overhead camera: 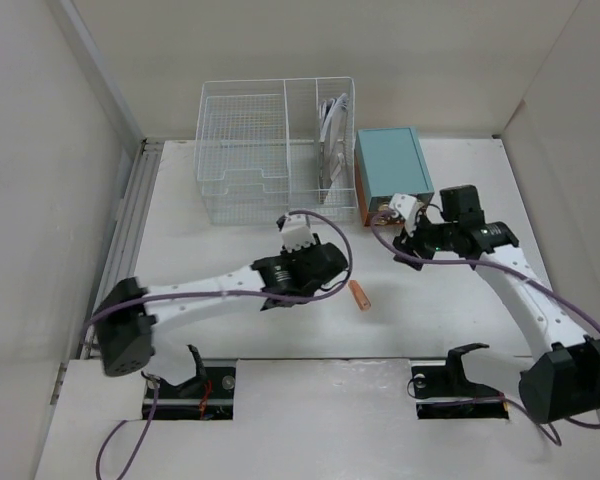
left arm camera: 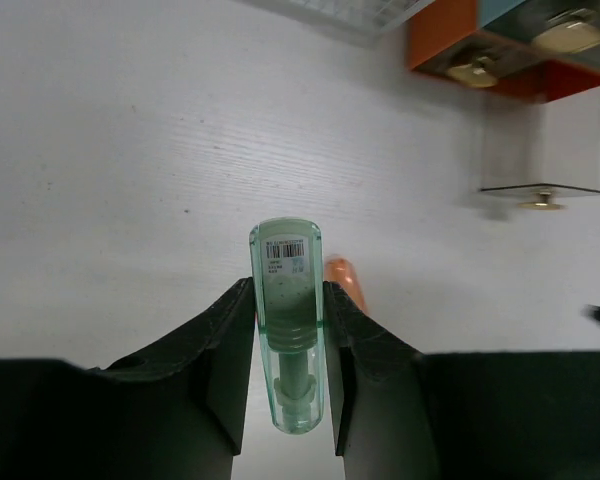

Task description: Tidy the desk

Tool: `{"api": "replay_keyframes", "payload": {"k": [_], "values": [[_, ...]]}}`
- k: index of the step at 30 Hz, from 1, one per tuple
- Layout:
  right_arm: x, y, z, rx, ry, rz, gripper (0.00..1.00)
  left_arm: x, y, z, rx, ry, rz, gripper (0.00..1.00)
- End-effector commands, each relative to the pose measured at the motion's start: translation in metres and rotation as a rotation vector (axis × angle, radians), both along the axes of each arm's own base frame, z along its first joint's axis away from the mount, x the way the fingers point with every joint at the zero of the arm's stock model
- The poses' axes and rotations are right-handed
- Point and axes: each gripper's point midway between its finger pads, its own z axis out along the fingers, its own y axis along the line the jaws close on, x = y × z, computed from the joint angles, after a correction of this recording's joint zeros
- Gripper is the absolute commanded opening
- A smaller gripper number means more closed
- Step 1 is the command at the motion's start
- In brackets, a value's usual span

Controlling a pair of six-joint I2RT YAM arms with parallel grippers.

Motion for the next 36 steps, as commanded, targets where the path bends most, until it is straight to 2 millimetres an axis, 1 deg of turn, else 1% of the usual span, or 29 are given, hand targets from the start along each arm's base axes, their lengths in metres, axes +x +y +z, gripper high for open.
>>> {"api": "replay_keyframes", "payload": {"k": [1, 2, 3, 4, 5, 7, 8, 9, 11, 12, 13, 14, 15, 17, 18, 19, 20, 21, 22, 23, 24, 25, 26, 27, 28, 32, 34, 35, 36], "values": [[-0.011, 0.013, -0.018, -0.097, 0.048, 0.082, 0.6, -0.02, 0.034, 0.036, -0.077, -0.063, 0.032, 0.0], [-0.016, 0.018, -0.026, -0.119, 0.073, 0.091, 0.6, -0.024, 0.041, 0.039, -0.094, -0.062, 0.042, 0.0], [-0.016, 0.028, -0.029, -0.155, 0.055, 0.106, 0.6, -0.029, 0.051, 0.035, -0.085, -0.064, 0.046, 0.0], [-0.016, 0.034, -0.034, -0.169, 0.063, 0.102, 0.58, -0.031, 0.057, 0.036, -0.101, -0.064, 0.054, 0.0], [-0.017, 0.036, -0.046, -0.205, 0.111, 0.074, 0.58, -0.037, 0.065, 0.046, -0.127, -0.077, 0.053, 0.0], [-0.031, 0.054, -0.062, -0.227, 0.175, 0.109, 0.57, -0.042, 0.08, 0.042, -0.122, -0.08, 0.065, 0.0], [-0.031, 0.059, -0.065, -0.248, 0.195, 0.078, 0.56, -0.045, 0.088, 0.05, -0.146, -0.081, 0.075, 0.0], [-0.027, 0.065, -0.073, -0.276, 0.223, 0.068, 0.56, -0.044, 0.097, 0.049, -0.127, -0.097, 0.09, 0.0], [-0.025, 0.074, -0.082, -0.315, 0.246, 0.044, 0.54, -0.045, 0.108, 0.055, -0.14, -0.109, 0.115, 0.0], [-0.019, 0.081, -0.077, -0.305, 0.263, -0.003, 0.53, -0.05, 0.117, 0.057, -0.134, -0.111, 0.118, 0.0], [-0.018, 0.082, -0.09, -0.333, 0.317, -0.016, 0.53, -0.049, 0.123, 0.059, -0.135, -0.123, 0.138, 0.0], [-0.022, 0.088, -0.093, -0.33, 0.361, -0.027, 0.51, -0.051, 0.127, 0.06, -0.128, -0.121, 0.138, 0.0], [-0.022, 0.09, -0.095, -0.324, 0.4, -0.069, 0.51, -0.052, 0.135, 0.063, -0.133, -0.129, 0.151, 0.0], [-0.024, 0.104, -0.098, -0.286, 0.473, -0.077, 0.51, -0.053, 0.141, 0.066, -0.141, -0.136, 0.162, 0.0], [-0.026, 0.106, -0.102, -0.28, 0.5, -0.091, 0.51, -0.053, 0.142, 0.068, -0.153, -0.139, 0.162, 0.0], [-0.025, 0.112, -0.101, -0.262, 0.516, -0.142, 0.51, -0.056, 0.148, 0.07, -0.152, -0.139, 0.162, 0.0], [-0.023, 0.112, -0.104, -0.262, 0.521, -0.168, 0.51, -0.055, 0.15, 0.072, -0.158, -0.149, 0.168, 0.0], [-0.021, 0.115, -0.107, -0.25, 0.526, -0.185, 0.51, -0.056, 0.154, 0.069, -0.155, -0.144, 0.174, 0.0], [-0.02, 0.112, -0.111, -0.255, 0.525, -0.22, 0.51, -0.058, 0.157, 0.072, -0.168, -0.147, 0.174, 0.0], [-0.023, 0.11, -0.114, -0.259, 0.543, -0.251, 0.51, -0.058, 0.158, 0.074, -0.179, -0.15, 0.175, 0.0], [-0.019, 0.111, -0.114, -0.253, 0.533, -0.266, 0.5, -0.059, 0.16, 0.071, -0.177, -0.15, 0.175, 0.0], [-0.022, 0.108, -0.117, -0.261, 0.54, -0.267, 0.5, -0.059, 0.162, 0.069, -0.177, -0.15, 0.175, 0.0], [-0.025, 0.107, -0.12, -0.266, 0.552, -0.275, 0.5, -0.06, 0.163, 0.072, -0.192, -0.154, 0.175, 0.0], [-0.023, 0.108, -0.116, -0.251, 0.539, -0.274, 0.5, -0.06, 0.163, 0.072, -0.192, -0.154, 0.175, 0.0], [-0.027, 0.106, -0.12, -0.255, 0.557, -0.29, 0.5, -0.061, 0.165, 0.07, -0.192, -0.154, 0.175, 0.0], [-0.024, 0.098, -0.123, -0.281, 0.542, -0.34, 0.5, -0.061, 0.165, 0.069, -0.184, -0.155, 0.17, 0.0], [-0.028, 0.094, -0.129, -0.293, 0.557, -0.373, 0.5, -0.061, 0.165, 0.069, -0.184, -0.155, 0.17, 0.0], [-0.031, 0.097, -0.132, -0.301, 0.567, -0.371, 0.49, -0.061, 0.165, 0.069, -0.184, -0.155, 0.17, 0.0], [-0.034, 0.095, -0.134, -0.308, 0.573, -0.372, 0.48, -0.06, 0.164, 0.071, -0.193, -0.158, 0.171, 0.0]]}}
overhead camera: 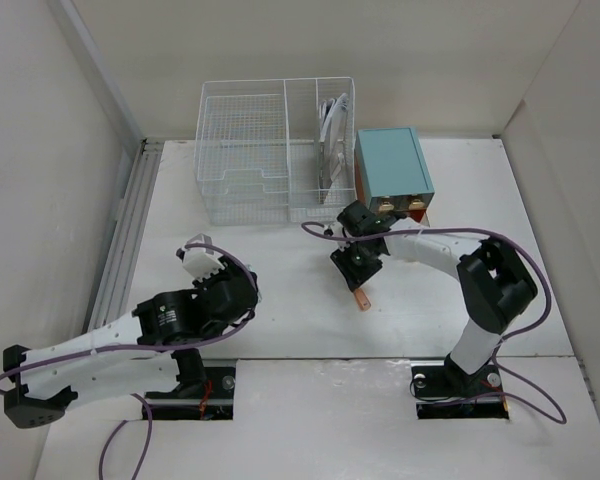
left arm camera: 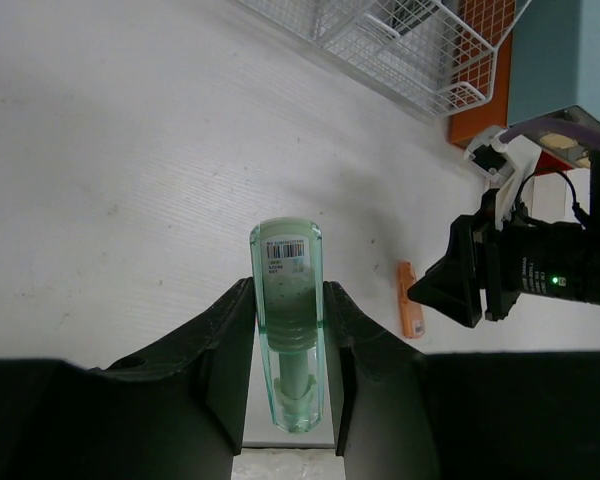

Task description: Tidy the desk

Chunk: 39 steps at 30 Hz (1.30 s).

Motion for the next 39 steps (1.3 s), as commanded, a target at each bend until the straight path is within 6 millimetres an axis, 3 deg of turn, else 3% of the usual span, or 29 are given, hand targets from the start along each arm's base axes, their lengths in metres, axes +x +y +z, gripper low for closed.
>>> {"api": "replay_keyframes", "payload": {"k": [1, 9, 19, 23, 24, 25, 26, 28, 33, 36, 39], "values": [[-0.002, 0.002, -0.003, -0.014, -0.013, -0.043, 0.48, 0.002, 0.005, 0.001, 0.0, -0.016, 0.023, 0.0], [-0.016, 0.011, -0.015, -0.041, 0.005, -0.043, 0.47, 0.001, 0.007, -0.002, 0.0, -0.016, 0.023, 0.0], [-0.012, 0.005, -0.035, -0.119, 0.005, -0.1, 0.39, 0.0, 0.009, 0.0, 0.006, -0.021, 0.015, 0.0], [-0.013, 0.005, -0.038, -0.126, 0.012, -0.099, 0.24, 0.001, 0.007, 0.001, 0.006, -0.026, 0.009, 0.0], [-0.013, 0.005, -0.038, -0.126, 0.012, -0.099, 0.18, 0.002, 0.006, 0.003, -0.005, -0.031, 0.009, 0.0], [-0.011, 0.009, -0.035, -0.111, 0.011, -0.088, 0.01, 0.002, 0.002, 0.004, -0.014, -0.032, -0.002, 0.0], [-0.011, 0.008, -0.035, -0.112, 0.008, -0.075, 0.0, 0.002, 0.0, 0.006, -0.025, -0.036, -0.002, 0.0], [-0.004, 0.016, -0.022, -0.077, -0.019, -0.04, 0.0, 0.004, -0.008, 0.006, -0.02, -0.047, -0.028, 0.0], [0.026, 0.033, 0.044, 0.075, -0.215, 0.029, 0.0, 0.007, -0.041, 0.001, -0.01, -0.038, -0.119, 0.0], [0.055, 0.019, 0.083, 0.122, -0.327, 0.01, 0.0, 0.011, -0.065, 0.0, -0.007, -0.047, -0.176, 0.0], [0.084, -0.011, 0.111, 0.18, -0.374, -0.035, 0.0, 0.016, -0.089, 0.003, -0.01, -0.07, -0.221, 0.0]]}}
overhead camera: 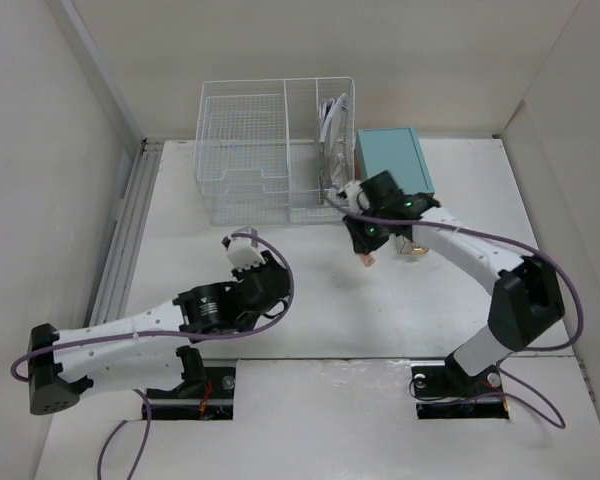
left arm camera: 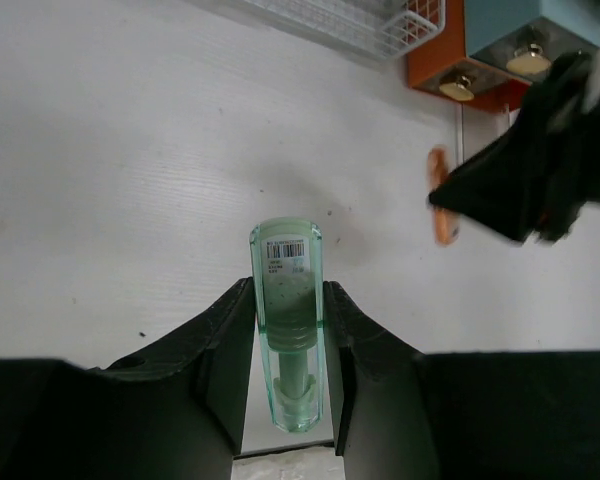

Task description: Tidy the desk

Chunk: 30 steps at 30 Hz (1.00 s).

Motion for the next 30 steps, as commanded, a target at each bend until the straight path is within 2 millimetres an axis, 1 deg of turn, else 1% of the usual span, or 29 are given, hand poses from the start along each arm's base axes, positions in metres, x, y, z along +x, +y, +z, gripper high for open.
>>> {"api": "replay_keyframes", "payload": {"k": [1, 2, 3, 4, 5, 6, 8, 9, 10, 11, 12, 13, 14, 15, 16, 17, 18, 19, 20, 21, 22, 23, 24, 25, 26, 27, 28, 29, 30], "values": [[0.05, -0.024, 0.064, 0.113, -0.194, -0.019, 0.0, 0.006, -0.036, 0.012, -0.051, -0.05, -0.092, 0.0], [0.057, -0.038, 0.071, 0.147, -0.2, -0.027, 0.0, 0.007, -0.044, 0.015, -0.057, -0.057, -0.11, 0.0], [0.064, -0.043, 0.08, 0.155, -0.248, 0.008, 0.0, 0.011, -0.054, 0.012, -0.052, -0.065, -0.117, 0.0], [0.066, -0.052, 0.085, 0.154, -0.276, 0.0, 0.0, 0.012, -0.062, 0.014, -0.056, -0.066, -0.133, 0.0], [0.079, -0.067, 0.088, 0.131, -0.317, -0.039, 0.0, 0.014, -0.07, 0.02, -0.052, -0.077, -0.157, 0.0], [0.083, -0.077, 0.09, 0.111, -0.344, -0.055, 0.0, 0.017, -0.079, 0.013, -0.021, -0.072, -0.164, 0.0], [0.092, -0.093, 0.089, 0.086, -0.372, -0.075, 0.0, 0.02, -0.098, 0.016, -0.032, -0.082, -0.202, 0.0], [0.098, -0.107, 0.084, 0.063, -0.366, -0.104, 0.0, 0.022, -0.107, 0.023, -0.028, -0.098, -0.223, 0.0], [0.1, -0.111, 0.081, 0.064, -0.359, -0.101, 0.0, 0.026, -0.121, 0.019, -0.022, -0.101, -0.241, 0.0], [0.103, -0.117, 0.073, 0.051, -0.341, -0.107, 0.0, 0.029, -0.129, 0.02, -0.026, -0.101, -0.259, 0.0], [0.105, -0.12, 0.069, 0.068, -0.326, -0.102, 0.0, 0.034, -0.137, 0.026, -0.039, -0.11, -0.266, 0.0], [0.106, -0.123, 0.064, 0.063, -0.313, -0.111, 0.0, 0.035, -0.145, 0.027, -0.031, -0.116, -0.294, 0.0], [0.11, -0.126, 0.062, 0.061, -0.31, -0.121, 0.0, 0.043, -0.155, 0.02, -0.024, -0.115, -0.301, 0.0], [0.111, -0.13, 0.059, 0.058, -0.301, -0.13, 0.0, 0.046, -0.162, 0.019, -0.026, -0.112, -0.317, 0.0], [0.116, -0.138, 0.053, 0.035, -0.308, -0.156, 0.0, 0.049, -0.174, 0.031, -0.045, -0.129, -0.332, 0.0], [0.119, -0.14, 0.055, 0.029, -0.32, -0.161, 0.0, 0.053, -0.181, 0.02, -0.013, -0.121, -0.339, 0.0], [0.117, -0.145, 0.05, 0.025, -0.309, -0.173, 0.0, 0.058, -0.188, 0.022, -0.009, -0.128, -0.348, 0.0], [0.12, -0.147, 0.051, 0.017, -0.322, -0.18, 0.0, 0.062, -0.201, 0.022, -0.002, -0.128, -0.366, 0.0], [0.119, -0.152, 0.048, 0.013, -0.314, -0.192, 0.0, 0.062, -0.205, 0.033, -0.018, -0.143, -0.376, 0.0], [0.119, -0.153, 0.048, 0.006, -0.315, -0.196, 0.0, 0.07, -0.211, 0.023, 0.004, -0.131, -0.377, 0.0], [0.119, -0.153, 0.043, 0.003, -0.304, -0.196, 0.0, 0.075, -0.217, 0.026, 0.002, -0.139, -0.394, 0.0], [0.12, -0.158, 0.04, -0.001, -0.295, -0.207, 0.0, 0.084, -0.224, 0.028, -0.002, -0.143, -0.383, 0.0], [0.121, -0.161, 0.04, -0.002, -0.295, -0.216, 0.02, 0.084, -0.23, 0.03, 0.001, -0.146, -0.402, 0.0], [0.121, -0.161, 0.035, -0.005, -0.283, -0.216, 0.11, 0.089, -0.234, 0.031, -0.008, -0.143, -0.409, 0.0], [0.122, -0.163, 0.031, 0.002, -0.27, -0.218, 0.23, 0.092, -0.239, 0.038, -0.013, -0.157, -0.413, 0.0], [0.119, -0.165, 0.03, 0.011, -0.257, -0.221, 0.3, 0.097, -0.241, 0.039, -0.019, -0.155, -0.414, 0.0], [0.119, -0.163, 0.03, 0.022, -0.255, -0.215, 0.38, 0.101, -0.243, 0.034, -0.008, -0.151, -0.421, 0.0], [0.119, -0.16, 0.03, 0.033, -0.253, -0.208, 0.4, 0.101, -0.247, 0.034, -0.013, -0.149, -0.43, 0.0], [0.119, -0.164, 0.03, 0.032, -0.253, -0.217, 0.42, 0.106, -0.249, 0.037, -0.012, -0.155, -0.433, 0.0]]}}
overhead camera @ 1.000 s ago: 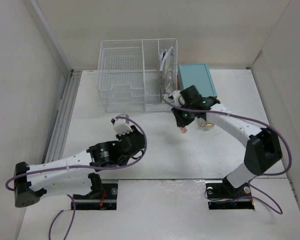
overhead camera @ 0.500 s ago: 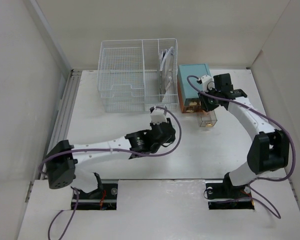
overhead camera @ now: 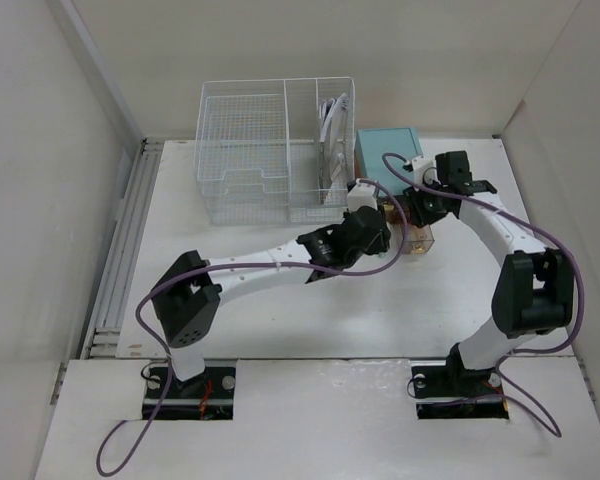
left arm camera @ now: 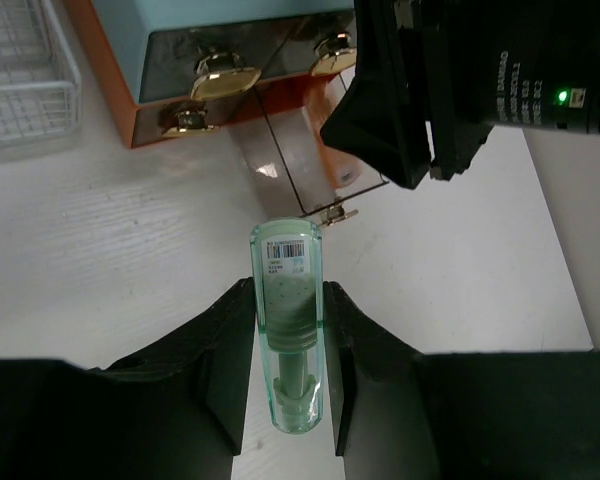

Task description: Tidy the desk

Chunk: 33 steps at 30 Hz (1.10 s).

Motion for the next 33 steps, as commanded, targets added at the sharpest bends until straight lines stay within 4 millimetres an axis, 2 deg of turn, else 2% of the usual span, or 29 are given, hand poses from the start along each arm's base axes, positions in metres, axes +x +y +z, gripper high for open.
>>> {"api": "replay_keyframes", "payload": {"k": [1, 3, 5, 8, 10, 11, 12, 13, 17, 21, 23, 24, 25, 28, 29, 32, 33], "values": [[0.008, 0.001, 0.007, 0.035, -0.038, 0.018, 0.43, 0.012, -0.018, 0.034, -0.073, -0.056, -0.045, 0.0], [0.008, 0.001, 0.011, 0.036, -0.049, 0.018, 0.47, 0.018, -0.022, 0.036, -0.076, -0.059, -0.052, 0.0], [0.007, -0.002, 0.01, 0.052, -0.039, 0.013, 0.5, 0.023, -0.027, 0.025, -0.062, -0.052, -0.065, 0.0], [0.002, -0.004, 0.018, 0.081, -0.043, 0.024, 0.51, 0.03, -0.035, 0.021, -0.063, -0.053, -0.08, 0.0], [-0.002, -0.003, 0.026, 0.108, -0.054, 0.031, 0.41, 0.034, -0.039, 0.018, -0.064, -0.051, -0.101, 0.0], [-0.004, -0.008, 0.029, 0.116, -0.056, 0.02, 0.33, 0.036, -0.045, 0.014, -0.061, -0.056, -0.114, 0.0], [-0.004, -0.01, 0.033, 0.126, -0.066, 0.019, 0.11, 0.043, -0.044, 0.013, -0.06, -0.056, -0.103, 0.0], [-0.007, -0.013, 0.04, 0.125, -0.077, 0.01, 0.0, 0.042, -0.047, 0.01, -0.054, -0.055, -0.119, 0.0], [-0.011, -0.035, 0.052, 0.149, -0.108, -0.041, 0.0, 0.05, -0.059, 0.007, -0.063, -0.081, -0.159, 0.0], [-0.018, -0.047, 0.05, 0.185, -0.1, -0.061, 0.0, 0.058, -0.071, 0.008, -0.082, -0.108, -0.193, 0.0], [-0.021, -0.051, 0.043, 0.197, -0.077, -0.061, 0.0, 0.062, -0.076, -0.002, -0.071, -0.099, -0.21, 0.0], [-0.023, -0.053, 0.043, 0.209, -0.073, -0.059, 0.0, 0.063, -0.081, 0.004, -0.087, -0.105, -0.224, 0.0], [-0.023, -0.051, 0.043, 0.218, -0.074, -0.053, 0.0, 0.064, -0.085, -0.003, -0.074, -0.104, -0.237, 0.0], [-0.025, -0.055, 0.041, 0.248, -0.062, -0.052, 0.0, 0.067, -0.093, 0.001, -0.091, -0.109, -0.274, 0.0], [-0.025, -0.055, 0.041, 0.248, -0.062, -0.052, 0.0, 0.067, -0.097, -0.007, -0.087, -0.098, -0.285, 0.0], [-0.027, -0.056, 0.038, 0.258, -0.055, -0.056, 0.0, 0.075, -0.101, -0.005, -0.106, -0.095, -0.308, 0.0], [-0.027, -0.055, 0.039, 0.26, -0.059, -0.044, 0.0, 0.075, -0.104, -0.012, -0.104, -0.087, -0.318, 0.0]]}}
